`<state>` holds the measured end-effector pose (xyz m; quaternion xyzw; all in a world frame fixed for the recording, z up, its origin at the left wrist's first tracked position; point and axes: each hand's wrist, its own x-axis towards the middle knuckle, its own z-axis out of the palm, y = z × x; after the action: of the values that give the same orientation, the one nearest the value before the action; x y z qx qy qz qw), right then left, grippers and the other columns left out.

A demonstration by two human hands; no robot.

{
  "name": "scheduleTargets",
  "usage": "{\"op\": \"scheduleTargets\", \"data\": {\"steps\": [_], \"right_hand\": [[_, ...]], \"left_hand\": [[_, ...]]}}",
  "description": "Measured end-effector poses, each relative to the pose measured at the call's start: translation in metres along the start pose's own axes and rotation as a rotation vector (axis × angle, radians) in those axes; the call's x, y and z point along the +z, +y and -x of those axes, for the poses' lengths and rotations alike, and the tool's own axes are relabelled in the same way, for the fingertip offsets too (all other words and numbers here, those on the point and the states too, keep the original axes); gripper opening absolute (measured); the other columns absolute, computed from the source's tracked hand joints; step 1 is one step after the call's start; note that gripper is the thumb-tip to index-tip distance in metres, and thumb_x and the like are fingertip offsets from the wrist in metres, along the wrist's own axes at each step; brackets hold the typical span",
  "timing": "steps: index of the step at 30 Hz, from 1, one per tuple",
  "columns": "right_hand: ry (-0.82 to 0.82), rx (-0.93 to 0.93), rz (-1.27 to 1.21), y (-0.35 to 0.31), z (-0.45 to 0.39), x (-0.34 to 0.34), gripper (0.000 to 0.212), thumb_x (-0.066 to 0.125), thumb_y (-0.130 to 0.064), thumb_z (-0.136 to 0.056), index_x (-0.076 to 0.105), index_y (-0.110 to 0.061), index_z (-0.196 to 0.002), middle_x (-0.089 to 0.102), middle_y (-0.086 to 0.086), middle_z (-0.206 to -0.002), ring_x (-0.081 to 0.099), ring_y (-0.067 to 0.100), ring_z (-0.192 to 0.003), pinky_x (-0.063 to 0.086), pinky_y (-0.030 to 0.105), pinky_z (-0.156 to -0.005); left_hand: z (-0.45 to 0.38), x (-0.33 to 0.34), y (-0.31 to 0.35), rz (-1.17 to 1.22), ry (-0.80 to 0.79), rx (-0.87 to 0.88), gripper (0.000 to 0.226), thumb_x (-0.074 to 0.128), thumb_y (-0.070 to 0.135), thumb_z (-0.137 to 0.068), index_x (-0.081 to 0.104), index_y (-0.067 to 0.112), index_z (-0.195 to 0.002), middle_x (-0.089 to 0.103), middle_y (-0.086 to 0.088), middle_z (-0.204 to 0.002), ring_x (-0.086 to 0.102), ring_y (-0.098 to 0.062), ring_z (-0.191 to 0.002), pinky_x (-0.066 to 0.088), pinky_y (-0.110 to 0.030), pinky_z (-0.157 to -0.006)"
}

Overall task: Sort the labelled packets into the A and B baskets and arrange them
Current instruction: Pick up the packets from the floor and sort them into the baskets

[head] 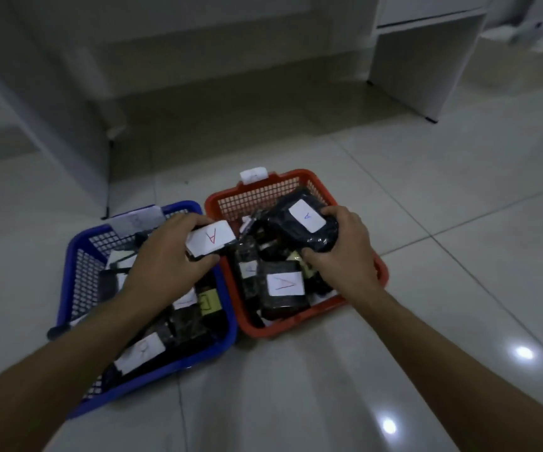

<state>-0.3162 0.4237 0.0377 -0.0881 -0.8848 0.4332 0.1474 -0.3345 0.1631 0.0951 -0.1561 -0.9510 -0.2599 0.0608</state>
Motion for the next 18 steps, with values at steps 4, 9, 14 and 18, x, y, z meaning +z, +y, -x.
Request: {"op": "scheduleTargets", "data": {"steps": [4,9,14,18], "right_hand": [[-0.060,0.023,0.047,-0.019,-0.044,0.034,0.062,0.083,-0.017,-0.071,0.054,-0.021,-0.125,0.044,0.002,-0.127,0.046,0.020,-0.120,0.041,0.028,-0.101],[-0.312,0.076,0.129,-0.014,-0.069,0.074,0.052,0.078,-0.028,-0.082,0.060,-0.018,-0.130,0.053,0.008,-0.133,0.058,0.024,-0.115,0.052,0.040,-0.100],[-0.326,0.014,0.171,0.007,-0.067,0.040,0.040,0.070,-0.030,-0.087,0.066,-0.030,-0.127,0.064,0.001,-0.127,0.064,0.016,-0.105,0.054,0.033,-0.096],[-0.115,-0.035,0.129,0.032,-0.043,-0.010,0.032,0.067,-0.028,-0.089,0.068,-0.028,-0.121,0.066,-0.002,-0.120,0.055,0.021,-0.118,0.048,0.041,-0.100]], "left_hand": [[-0.010,-0.001,-0.018,-0.004,0.054,-0.060,0.051,0.081,0.022,-0.075,0.059,0.017,-0.121,0.062,-0.001,-0.116,0.055,-0.017,-0.106,0.049,-0.035,-0.084],[-0.032,0.021,-0.023,0.031,0.050,-0.035,0.048,0.081,0.027,-0.076,0.058,0.019,-0.117,0.061,0.001,-0.113,0.050,-0.012,-0.101,0.040,-0.027,-0.075],[-0.061,0.036,-0.011,0.028,0.026,0.016,0.046,0.079,0.031,-0.076,0.056,0.022,-0.115,0.054,0.008,-0.107,0.048,-0.010,-0.099,0.037,-0.025,-0.074],[-0.088,0.060,0.022,0.036,-0.045,0.167,0.046,0.079,0.036,-0.075,0.058,0.029,-0.115,0.059,0.008,-0.112,0.048,-0.015,-0.109,0.041,-0.032,-0.084]]}}
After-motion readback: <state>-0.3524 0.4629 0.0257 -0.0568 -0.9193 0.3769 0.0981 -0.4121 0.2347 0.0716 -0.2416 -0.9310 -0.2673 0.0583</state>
